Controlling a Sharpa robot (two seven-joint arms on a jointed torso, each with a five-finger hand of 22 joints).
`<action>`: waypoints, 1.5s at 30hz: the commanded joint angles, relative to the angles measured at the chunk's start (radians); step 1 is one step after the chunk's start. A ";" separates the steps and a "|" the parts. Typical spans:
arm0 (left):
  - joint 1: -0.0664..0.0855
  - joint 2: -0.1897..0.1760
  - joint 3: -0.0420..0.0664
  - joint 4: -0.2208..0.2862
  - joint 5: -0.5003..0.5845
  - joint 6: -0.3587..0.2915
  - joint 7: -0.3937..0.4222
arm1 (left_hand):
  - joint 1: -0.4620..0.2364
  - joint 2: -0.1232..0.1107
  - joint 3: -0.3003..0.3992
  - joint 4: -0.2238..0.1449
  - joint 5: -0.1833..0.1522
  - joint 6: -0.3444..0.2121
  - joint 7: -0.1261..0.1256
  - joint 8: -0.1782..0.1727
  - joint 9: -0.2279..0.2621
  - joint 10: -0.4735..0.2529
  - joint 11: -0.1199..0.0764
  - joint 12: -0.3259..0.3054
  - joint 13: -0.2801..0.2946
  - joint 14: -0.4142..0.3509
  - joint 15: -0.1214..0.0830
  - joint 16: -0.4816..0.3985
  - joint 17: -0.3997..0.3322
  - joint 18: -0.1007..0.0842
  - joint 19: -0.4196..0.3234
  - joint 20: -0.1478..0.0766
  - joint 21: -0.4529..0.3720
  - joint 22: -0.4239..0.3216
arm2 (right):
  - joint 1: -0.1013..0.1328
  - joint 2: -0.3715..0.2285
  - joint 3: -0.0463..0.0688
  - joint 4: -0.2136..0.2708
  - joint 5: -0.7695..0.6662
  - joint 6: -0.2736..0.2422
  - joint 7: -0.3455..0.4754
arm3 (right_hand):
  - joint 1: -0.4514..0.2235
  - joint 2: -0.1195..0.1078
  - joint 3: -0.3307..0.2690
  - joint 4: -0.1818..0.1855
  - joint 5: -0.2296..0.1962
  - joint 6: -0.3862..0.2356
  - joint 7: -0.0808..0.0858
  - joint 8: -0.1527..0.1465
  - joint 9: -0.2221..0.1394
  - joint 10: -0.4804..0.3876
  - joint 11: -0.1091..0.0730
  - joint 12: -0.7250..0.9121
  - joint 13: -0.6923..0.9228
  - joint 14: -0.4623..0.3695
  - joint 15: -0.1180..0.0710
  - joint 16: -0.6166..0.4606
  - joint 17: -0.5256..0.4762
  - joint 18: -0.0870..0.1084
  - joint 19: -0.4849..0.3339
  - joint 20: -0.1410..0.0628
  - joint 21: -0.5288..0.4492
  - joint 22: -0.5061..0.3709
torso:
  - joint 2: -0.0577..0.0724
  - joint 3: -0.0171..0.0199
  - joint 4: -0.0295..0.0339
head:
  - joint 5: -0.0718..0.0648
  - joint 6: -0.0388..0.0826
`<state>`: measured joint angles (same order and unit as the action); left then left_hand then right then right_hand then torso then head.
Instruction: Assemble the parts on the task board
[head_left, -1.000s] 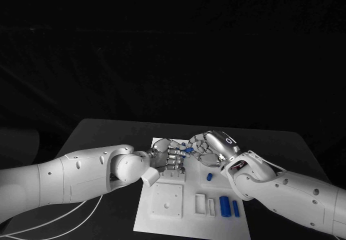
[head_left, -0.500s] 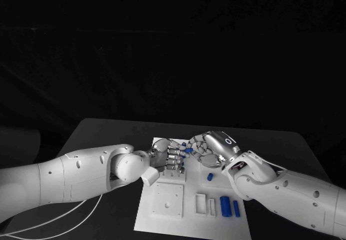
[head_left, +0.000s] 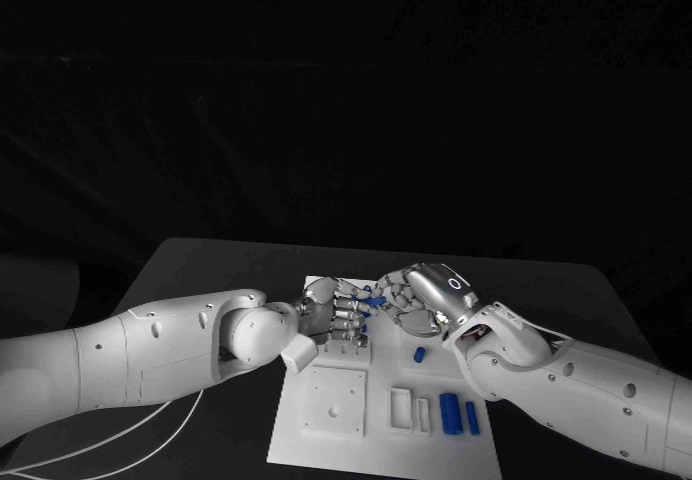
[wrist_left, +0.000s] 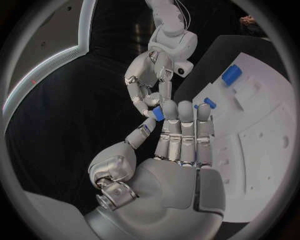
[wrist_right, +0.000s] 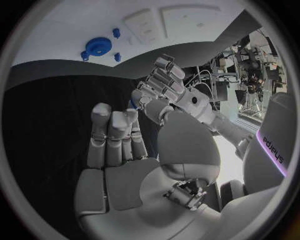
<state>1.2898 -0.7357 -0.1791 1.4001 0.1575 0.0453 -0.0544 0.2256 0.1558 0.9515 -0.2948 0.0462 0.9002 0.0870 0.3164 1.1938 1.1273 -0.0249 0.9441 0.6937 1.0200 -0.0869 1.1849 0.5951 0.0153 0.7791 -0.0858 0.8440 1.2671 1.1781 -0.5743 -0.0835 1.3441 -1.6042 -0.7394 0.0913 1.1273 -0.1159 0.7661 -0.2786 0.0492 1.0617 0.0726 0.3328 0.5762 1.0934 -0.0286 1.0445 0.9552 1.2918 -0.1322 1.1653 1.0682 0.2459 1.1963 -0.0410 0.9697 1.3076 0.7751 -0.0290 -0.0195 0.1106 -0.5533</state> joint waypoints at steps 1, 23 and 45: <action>0.003 0.000 0.003 -0.001 0.004 0.011 0.016 | 0.003 0.060 -0.008 -0.001 0.002 -0.001 0.003 -0.007 -0.001 -0.003 0.005 -0.003 -0.001 -0.006 0.003 -0.001 -0.002 -0.015 -0.011 -0.089 0.005 0.000 | -0.003 0.001 -0.002 0.001 -0.016 0.002 0.000 | 0.010 -0.003 0.001 0.002 0.000 0.014 0.006 0.006 0.001 -0.003 -0.002 0.006 0.001 0.001 -0.002 0.005 0.002 0.016 -0.003 0.003 0.004 0.020 | 0.001 0.0006 0.0004 | 0.000 -0.001; -0.002 0.005 0.003 0.003 0.006 0.020 0.037 | 0.184 -0.037 -0.201 -0.001 0.003 -0.014 0.011 -0.046 -0.039 -0.019 0.013 0.000 -0.006 -0.023 0.004 0.009 -0.015 -0.015 -0.039 -0.090 0.016 -0.007 | -0.003 0.007 -0.003 0.001 -0.017 0.018 -0.006 | 0.014 -0.008 0.008 0.003 0.000 0.018 0.004 0.005 0.001 0.000 -0.003 0.009 0.002 0.005 -0.003 0.008 0.002 0.016 0.000 0.004 0.009 0.019 | 0.000 0.0001 -0.0003 | -0.003 -0.001; -0.002 0.005 0.003 0.001 0.006 -0.016 0.092 | 0.416 0.074 -0.084 0.000 0.002 0.014 0.006 -0.048 -0.069 -0.007 0.008 -0.005 -0.018 -0.017 0.001 0.015 -0.026 -0.015 -0.036 -0.092 0.023 -0.020 | -0.003 0.000 -0.003 0.003 0.030 0.059 0.018 | 0.011 -0.013 0.012 0.007 0.000 0.018 0.005 0.003 0.000 0.000 -0.003 0.010 0.001 0.006 -0.003 0.008 0.001 0.016 -0.001 0.006 0.009 0.018 | 0.000 0.0006 -0.0005 | -0.001 0.001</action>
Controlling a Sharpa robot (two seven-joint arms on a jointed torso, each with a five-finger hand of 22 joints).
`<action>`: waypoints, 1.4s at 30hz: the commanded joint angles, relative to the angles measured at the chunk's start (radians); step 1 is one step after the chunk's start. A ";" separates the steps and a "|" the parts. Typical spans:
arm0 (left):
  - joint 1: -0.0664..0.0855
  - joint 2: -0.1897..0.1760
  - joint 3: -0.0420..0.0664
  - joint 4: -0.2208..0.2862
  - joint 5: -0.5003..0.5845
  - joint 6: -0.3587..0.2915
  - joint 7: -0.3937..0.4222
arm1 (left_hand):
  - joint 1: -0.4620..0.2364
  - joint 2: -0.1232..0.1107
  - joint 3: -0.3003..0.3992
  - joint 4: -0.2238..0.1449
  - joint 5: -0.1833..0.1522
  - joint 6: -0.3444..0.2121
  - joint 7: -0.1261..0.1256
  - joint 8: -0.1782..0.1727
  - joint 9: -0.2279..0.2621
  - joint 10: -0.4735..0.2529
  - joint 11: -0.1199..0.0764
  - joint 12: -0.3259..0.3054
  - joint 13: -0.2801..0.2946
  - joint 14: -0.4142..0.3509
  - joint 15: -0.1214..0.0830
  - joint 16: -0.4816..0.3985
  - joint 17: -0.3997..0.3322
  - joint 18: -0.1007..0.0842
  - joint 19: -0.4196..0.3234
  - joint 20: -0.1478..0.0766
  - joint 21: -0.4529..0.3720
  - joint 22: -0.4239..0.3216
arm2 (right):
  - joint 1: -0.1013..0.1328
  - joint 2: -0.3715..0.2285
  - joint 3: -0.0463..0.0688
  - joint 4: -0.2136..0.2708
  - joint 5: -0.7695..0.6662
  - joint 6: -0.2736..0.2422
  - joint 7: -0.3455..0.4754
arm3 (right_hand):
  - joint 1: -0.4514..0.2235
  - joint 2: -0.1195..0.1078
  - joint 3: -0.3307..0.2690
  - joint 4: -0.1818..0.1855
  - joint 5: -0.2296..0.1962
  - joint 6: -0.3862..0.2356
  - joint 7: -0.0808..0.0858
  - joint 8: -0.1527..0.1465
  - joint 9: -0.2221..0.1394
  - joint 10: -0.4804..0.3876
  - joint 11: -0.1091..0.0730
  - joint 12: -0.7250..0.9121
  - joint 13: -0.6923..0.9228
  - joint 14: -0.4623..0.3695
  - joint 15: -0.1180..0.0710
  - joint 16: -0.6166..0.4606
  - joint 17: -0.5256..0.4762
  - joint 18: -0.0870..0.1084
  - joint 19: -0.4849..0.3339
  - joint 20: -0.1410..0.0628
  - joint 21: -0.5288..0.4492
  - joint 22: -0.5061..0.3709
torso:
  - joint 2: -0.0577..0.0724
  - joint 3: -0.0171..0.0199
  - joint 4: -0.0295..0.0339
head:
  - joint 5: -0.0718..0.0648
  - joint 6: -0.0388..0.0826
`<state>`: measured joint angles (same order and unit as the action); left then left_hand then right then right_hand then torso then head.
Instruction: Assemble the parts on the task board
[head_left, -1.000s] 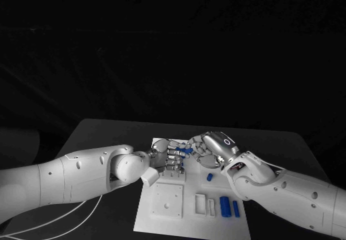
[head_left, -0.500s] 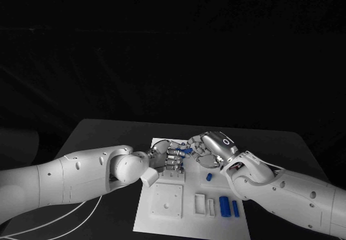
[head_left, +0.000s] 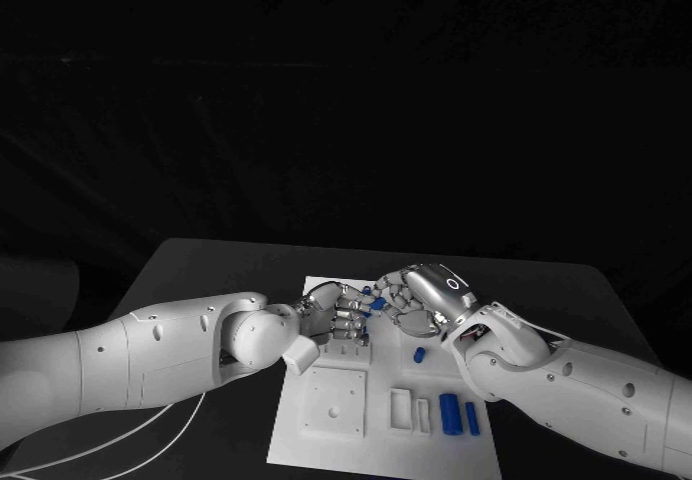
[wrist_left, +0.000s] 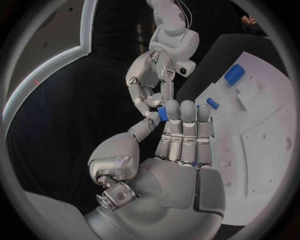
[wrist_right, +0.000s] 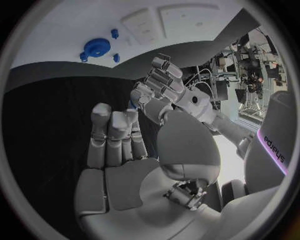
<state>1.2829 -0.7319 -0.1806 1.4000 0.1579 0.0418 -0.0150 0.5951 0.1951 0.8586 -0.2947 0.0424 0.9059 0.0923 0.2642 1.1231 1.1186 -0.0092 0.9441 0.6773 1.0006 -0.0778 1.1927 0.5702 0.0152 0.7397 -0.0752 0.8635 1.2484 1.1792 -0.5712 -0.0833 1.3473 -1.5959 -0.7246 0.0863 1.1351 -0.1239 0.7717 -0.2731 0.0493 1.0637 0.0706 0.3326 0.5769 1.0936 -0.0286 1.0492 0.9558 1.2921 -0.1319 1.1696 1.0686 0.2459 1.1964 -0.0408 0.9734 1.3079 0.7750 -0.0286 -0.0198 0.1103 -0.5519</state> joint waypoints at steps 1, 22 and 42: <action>0.004 0.001 0.005 0.001 0.004 -0.013 0.053 | 0.053 0.035 0.011 0.000 0.006 0.012 0.000 0.006 0.003 0.003 -0.009 -0.005 -0.002 0.004 -0.008 0.007 -0.002 -0.015 0.004 -0.103 0.004 -0.002 | -0.004 -0.003 -0.004 -0.001 0.034 0.044 0.027 | 0.002 -0.005 0.006 0.002 -0.001 0.016 0.007 0.003 -0.001 0.000 -0.003 0.005 0.000 0.005 -0.003 0.003 0.000 0.016 -0.002 0.006 0.005 0.018 | 0.000 0.0000 -0.0001 | 0.000 -0.001; 0.005 -0.009 0.005 -0.035 -0.358 -0.057 0.028 | 0.127 0.004 0.012 -0.001 0.010 0.040 -0.019 0.058 0.051 0.025 -0.026 -0.009 -0.010 0.026 -0.018 0.007 -0.013 -0.015 0.021 -0.112 0.014 -0.015 | 0.005 -0.039 -0.004 -0.035 0.343 0.185 0.117 | -0.022 -0.119 -0.052 0.047 0.007 -0.228 0.102 -0.127 -0.057 -0.157 0.089 -0.110 -0.090 -0.147 0.084 -0.110 -0.063 0.008 -0.157 0.063 -0.131 -0.025 | 0.000 -0.0001 0.0004 | -0.003 -0.003; 0.031 0.000 0.005 -0.094 -0.667 -0.118 -0.087 | 0.177 -0.088 -0.006 0.001 0.043 0.103 -0.045 0.080 0.049 0.086 -0.050 -0.033 -0.034 0.077 -0.035 -0.007 -0.034 -0.014 0.056 -0.129 0.029 -0.035 | 0.073 -0.080 -0.004 -0.069 0.587 0.376 0.146 | -0.024 -0.063 -0.107 0.015 0.095 -0.223 0.104 -0.115 -0.064 -0.180 0.091 -0.092 -0.123 -0.171 0.087 -0.099 -0.079 0.016 -0.179 0.089 -0.146 -0.009 | -0.001 -0.0004 -0.0027 | -0.018 -0.012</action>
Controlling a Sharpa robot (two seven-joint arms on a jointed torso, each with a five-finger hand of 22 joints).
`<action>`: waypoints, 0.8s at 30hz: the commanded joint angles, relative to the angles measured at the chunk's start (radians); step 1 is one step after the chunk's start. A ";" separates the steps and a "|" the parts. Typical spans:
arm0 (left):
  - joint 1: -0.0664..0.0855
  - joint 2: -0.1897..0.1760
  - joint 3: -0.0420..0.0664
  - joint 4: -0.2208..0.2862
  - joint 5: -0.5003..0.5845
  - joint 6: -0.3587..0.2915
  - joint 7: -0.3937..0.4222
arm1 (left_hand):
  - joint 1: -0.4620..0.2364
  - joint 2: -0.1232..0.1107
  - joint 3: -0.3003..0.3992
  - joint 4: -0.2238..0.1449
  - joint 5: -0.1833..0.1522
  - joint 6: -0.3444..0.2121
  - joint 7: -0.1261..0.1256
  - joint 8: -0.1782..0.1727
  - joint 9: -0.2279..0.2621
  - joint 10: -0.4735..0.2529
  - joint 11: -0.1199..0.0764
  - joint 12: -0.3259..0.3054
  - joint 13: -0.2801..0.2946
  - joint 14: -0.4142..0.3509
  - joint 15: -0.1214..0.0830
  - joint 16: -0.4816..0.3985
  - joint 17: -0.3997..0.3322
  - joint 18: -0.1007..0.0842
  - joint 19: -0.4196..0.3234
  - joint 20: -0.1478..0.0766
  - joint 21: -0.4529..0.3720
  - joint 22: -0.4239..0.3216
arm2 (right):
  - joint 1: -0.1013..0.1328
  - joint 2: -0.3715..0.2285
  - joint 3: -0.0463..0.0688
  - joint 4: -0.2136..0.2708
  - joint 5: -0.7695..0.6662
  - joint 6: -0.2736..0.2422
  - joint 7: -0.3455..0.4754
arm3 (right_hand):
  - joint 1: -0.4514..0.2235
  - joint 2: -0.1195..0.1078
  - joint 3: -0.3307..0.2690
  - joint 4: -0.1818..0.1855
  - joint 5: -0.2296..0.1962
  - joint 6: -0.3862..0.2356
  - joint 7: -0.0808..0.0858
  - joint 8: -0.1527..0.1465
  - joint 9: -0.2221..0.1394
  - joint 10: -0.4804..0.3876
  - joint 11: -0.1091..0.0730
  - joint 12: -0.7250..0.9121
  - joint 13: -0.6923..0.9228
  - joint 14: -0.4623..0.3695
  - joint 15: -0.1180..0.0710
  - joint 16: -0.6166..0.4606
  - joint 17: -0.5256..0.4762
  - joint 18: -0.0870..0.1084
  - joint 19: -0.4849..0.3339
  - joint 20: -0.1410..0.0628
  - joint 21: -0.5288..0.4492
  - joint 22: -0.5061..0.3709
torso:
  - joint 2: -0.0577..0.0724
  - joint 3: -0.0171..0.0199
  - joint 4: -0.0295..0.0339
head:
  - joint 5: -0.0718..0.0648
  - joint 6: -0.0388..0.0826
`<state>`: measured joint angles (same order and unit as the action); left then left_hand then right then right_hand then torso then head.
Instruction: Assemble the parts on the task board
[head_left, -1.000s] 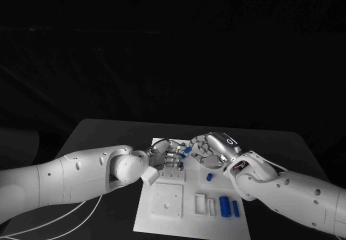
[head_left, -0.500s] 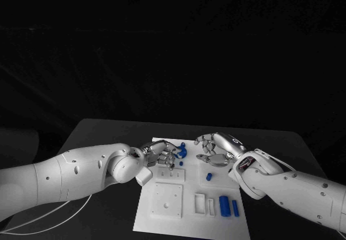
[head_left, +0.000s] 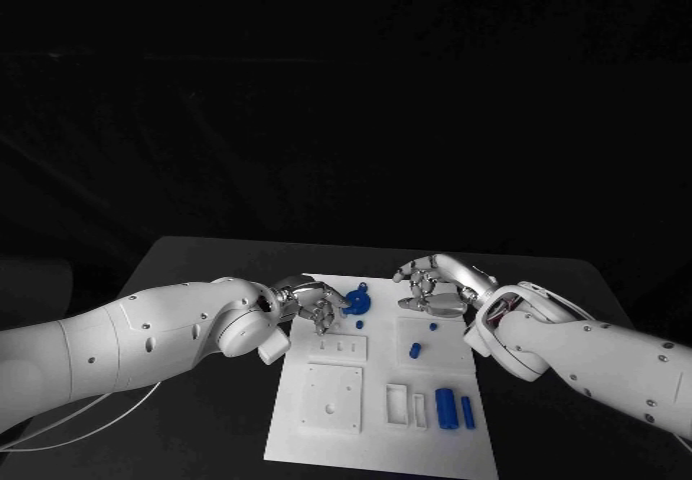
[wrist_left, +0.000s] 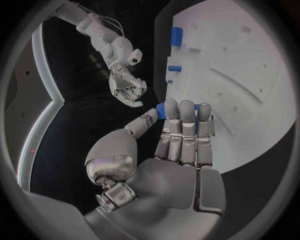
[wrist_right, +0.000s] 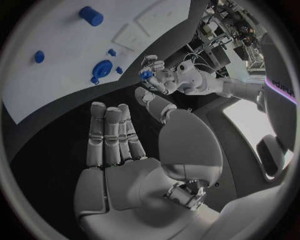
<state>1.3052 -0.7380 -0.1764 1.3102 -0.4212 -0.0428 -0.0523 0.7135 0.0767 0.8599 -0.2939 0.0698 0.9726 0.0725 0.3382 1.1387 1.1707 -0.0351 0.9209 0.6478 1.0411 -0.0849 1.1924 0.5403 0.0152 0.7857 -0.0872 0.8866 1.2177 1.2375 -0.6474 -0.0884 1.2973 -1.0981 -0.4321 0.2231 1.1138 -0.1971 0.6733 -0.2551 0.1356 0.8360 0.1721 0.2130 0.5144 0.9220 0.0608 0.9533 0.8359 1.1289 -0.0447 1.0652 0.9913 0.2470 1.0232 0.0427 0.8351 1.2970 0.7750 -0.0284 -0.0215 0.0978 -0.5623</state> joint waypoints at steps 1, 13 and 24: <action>0.013 0.007 0.001 -0.005 -0.097 -0.038 -0.059 | 0.062 0.024 -0.008 0.001 0.018 0.044 -0.027 0.005 0.033 0.040 -0.026 -0.015 -0.008 0.042 -0.029 -0.010 -0.006 -0.014 0.014 -0.119 0.005 -0.008 | 0.021 -0.005 0.001 -0.030 0.108 0.096 0.009 | -0.006 0.011 -0.013 -0.004 0.013 0.005 0.003 0.005 -0.002 -0.010 0.002 0.004 -0.005 -0.010 0.000 0.005 -0.003 0.015 -0.007 0.007 -0.009 0.003 | -0.002 -0.0006 -0.0017 | -0.007 -0.003; 0.066 0.029 0.000 -0.002 -0.276 0.012 -0.228 | 0.090 -0.022 -0.020 0.001 0.026 0.115 -0.046 -0.023 0.034 0.109 -0.045 -0.051 -0.026 0.099 -0.044 -0.035 -0.019 -0.015 0.055 -0.132 -0.005 -0.031 | 0.043 0.013 0.001 -0.163 0.326 0.301 -0.044 | -0.061 0.051 -0.051 -0.031 0.049 0.006 0.022 0.028 -0.005 -0.053 0.033 -0.214 -0.242 -0.084 0.040 -0.253 -0.169 0.007 -0.120 0.075 -0.229 -0.110 | -0.008 0.0011 0.0007 | -0.012 -0.006; 0.069 0.080 -0.008 -0.035 -0.395 -0.038 -0.303 | 0.113 -0.058 -0.025 0.005 0.054 0.163 -0.055 -0.040 0.035 0.155 -0.053 -0.073 -0.031 0.131 -0.050 -0.048 -0.021 -0.015 0.081 -0.139 -0.011 -0.043 | 0.048 0.035 0.001 -0.271 0.360 0.289 -0.052 | -0.085 0.072 -0.073 -0.027 0.103 -0.004 0.014 0.052 -0.019 0.049 0.077 -0.574 -0.573 -0.162 0.153 -0.676 -0.360 -0.019 -0.287 0.156 -0.524 -0.272 | -0.022 0.0028 0.0116 | -0.014 -0.016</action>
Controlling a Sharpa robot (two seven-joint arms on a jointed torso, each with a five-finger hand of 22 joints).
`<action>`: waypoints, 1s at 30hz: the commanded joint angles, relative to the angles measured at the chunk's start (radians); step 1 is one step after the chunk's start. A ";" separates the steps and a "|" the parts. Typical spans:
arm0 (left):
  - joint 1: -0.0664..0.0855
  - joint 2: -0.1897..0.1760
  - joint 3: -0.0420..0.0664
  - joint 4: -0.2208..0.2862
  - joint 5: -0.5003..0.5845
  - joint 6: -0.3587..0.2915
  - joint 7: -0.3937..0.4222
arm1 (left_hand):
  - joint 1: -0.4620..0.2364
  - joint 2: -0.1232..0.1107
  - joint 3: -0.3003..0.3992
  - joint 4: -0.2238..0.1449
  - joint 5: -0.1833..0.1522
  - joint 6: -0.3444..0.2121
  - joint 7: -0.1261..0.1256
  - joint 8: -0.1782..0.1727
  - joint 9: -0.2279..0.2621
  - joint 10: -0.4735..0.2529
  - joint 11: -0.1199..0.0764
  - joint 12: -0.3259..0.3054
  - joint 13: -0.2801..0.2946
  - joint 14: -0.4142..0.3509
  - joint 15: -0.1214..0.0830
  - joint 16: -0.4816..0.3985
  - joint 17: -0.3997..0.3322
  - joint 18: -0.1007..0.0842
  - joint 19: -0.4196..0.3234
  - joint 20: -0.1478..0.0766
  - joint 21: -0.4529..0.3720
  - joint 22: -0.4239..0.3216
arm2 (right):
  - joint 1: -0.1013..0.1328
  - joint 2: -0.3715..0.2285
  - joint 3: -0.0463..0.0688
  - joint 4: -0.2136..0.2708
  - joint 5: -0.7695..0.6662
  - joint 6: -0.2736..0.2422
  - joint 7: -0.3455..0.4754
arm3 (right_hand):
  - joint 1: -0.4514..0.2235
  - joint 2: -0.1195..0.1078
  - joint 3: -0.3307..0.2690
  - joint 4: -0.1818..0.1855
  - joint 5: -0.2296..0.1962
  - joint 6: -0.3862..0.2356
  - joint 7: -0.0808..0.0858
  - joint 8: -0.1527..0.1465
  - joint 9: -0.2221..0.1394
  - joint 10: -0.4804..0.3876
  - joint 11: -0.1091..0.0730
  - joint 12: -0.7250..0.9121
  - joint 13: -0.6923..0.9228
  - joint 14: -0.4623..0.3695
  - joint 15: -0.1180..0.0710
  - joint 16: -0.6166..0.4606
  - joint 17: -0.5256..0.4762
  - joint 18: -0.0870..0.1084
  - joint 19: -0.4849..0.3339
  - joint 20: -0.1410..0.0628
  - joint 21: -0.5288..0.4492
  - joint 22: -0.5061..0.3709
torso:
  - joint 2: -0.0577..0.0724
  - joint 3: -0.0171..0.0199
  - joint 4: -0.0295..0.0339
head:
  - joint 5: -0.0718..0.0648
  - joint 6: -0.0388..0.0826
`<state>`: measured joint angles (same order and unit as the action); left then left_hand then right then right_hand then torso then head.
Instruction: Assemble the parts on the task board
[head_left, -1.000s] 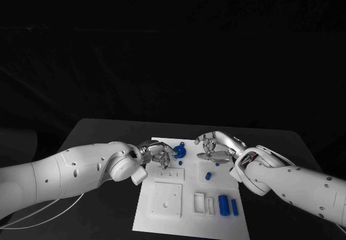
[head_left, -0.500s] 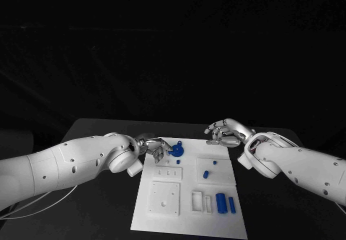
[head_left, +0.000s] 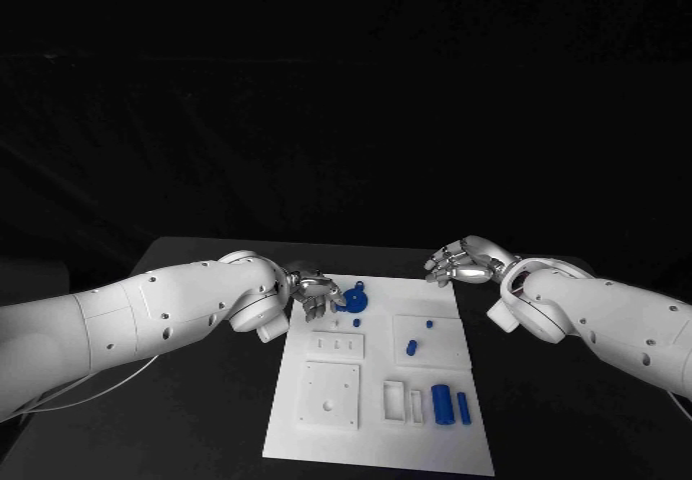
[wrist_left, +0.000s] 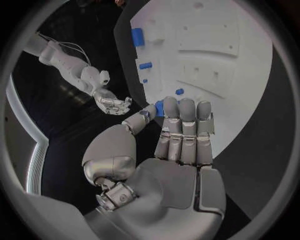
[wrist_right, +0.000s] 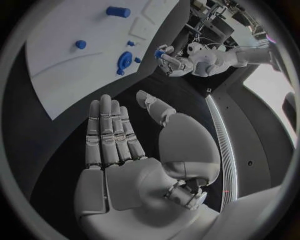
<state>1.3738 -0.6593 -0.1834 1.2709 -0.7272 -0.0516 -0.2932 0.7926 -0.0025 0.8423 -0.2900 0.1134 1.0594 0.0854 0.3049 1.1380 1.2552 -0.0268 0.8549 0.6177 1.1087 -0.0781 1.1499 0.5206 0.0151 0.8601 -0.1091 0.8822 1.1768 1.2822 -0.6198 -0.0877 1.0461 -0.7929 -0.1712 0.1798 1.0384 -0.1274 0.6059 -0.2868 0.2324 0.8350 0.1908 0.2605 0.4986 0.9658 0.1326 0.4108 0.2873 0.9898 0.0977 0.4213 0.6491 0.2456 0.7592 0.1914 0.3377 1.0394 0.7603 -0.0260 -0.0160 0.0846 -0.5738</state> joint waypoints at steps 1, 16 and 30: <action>0.001 0.001 -0.002 0.007 -0.097 -0.041 -0.068 | 0.034 0.020 -0.007 0.000 0.014 0.079 -0.068 -0.009 0.035 0.073 -0.061 -0.009 -0.001 0.066 -0.057 -0.006 -0.001 -0.015 0.008 -0.117 -0.007 -0.002 | 0.006 0.010 0.000 -0.026 0.047 0.021 -0.008 | -0.010 0.003 -0.007 0.006 0.009 -0.005 -0.004 0.004 -0.005 0.006 0.007 -0.042 -0.032 -0.027 0.013 -0.040 -0.023 -0.018 -0.029 0.010 -0.034 -0.018 | -0.008 0.0001 0.0069 | -0.002 -0.006; -0.001 0.028 -0.038 0.020 -0.245 -0.097 -0.101 | 0.047 -0.026 -0.009 0.003 0.062 0.135 -0.079 -0.023 0.030 0.129 -0.067 -0.023 0.000 0.103 -0.058 -0.007 0.007 -0.015 0.035 -0.121 -0.018 -0.009 | 0.020 0.023 0.000 -0.038 -0.047 -0.013 -0.036 | 0.001 -0.007 -0.017 0.017 0.022 -0.016 0.001 0.004 -0.025 0.036 0.016 -0.129 -0.104 -0.036 0.026 -0.096 -0.056 -0.019 -0.048 0.023 -0.081 -0.028 | -0.026 0.0014 0.0108 | -0.001 -0.029; -0.009 0.060 -0.058 0.023 -0.371 -0.068 -0.122 | 0.057 -0.035 -0.007 0.002 0.088 0.151 -0.078 -0.045 0.009 0.142 -0.062 -0.045 -0.003 0.112 -0.048 -0.020 0.007 -0.012 0.039 -0.114 -0.026 -0.006 | 0.021 0.038 0.000 -0.036 -0.032 -0.063 -0.063 | 0.013 -0.028 0.007 0.052 -0.005 -0.026 0.006 0.004 -0.041 0.025 0.032 -0.178 -0.150 -0.053 0.043 -0.123 -0.073 -0.026 -0.075 0.027 -0.104 -0.013 | -0.029 0.0053 0.0189 | 0.002 -0.044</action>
<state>1.3663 -0.6027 -0.2421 1.2893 -1.0402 -0.1223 -0.4076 0.8332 -0.0431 0.8310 -0.2846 0.1587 1.1202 0.0883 0.2614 1.1381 1.3198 -0.0172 0.8132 0.6155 1.1566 -0.0700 1.1346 0.5261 0.0150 0.8922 -0.1197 0.8611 1.1693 1.3024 -0.5844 -0.0877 1.0073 -0.8223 -0.2189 0.1240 1.0506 -0.1477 0.6142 -0.2398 0.2285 0.8169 0.1945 0.2604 0.4590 0.9954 0.1593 0.2388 0.1385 0.9409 0.1359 0.3046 0.5772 0.2393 0.6922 0.2201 0.2398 1.0250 0.7315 -0.0210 0.0012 0.0843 -0.6169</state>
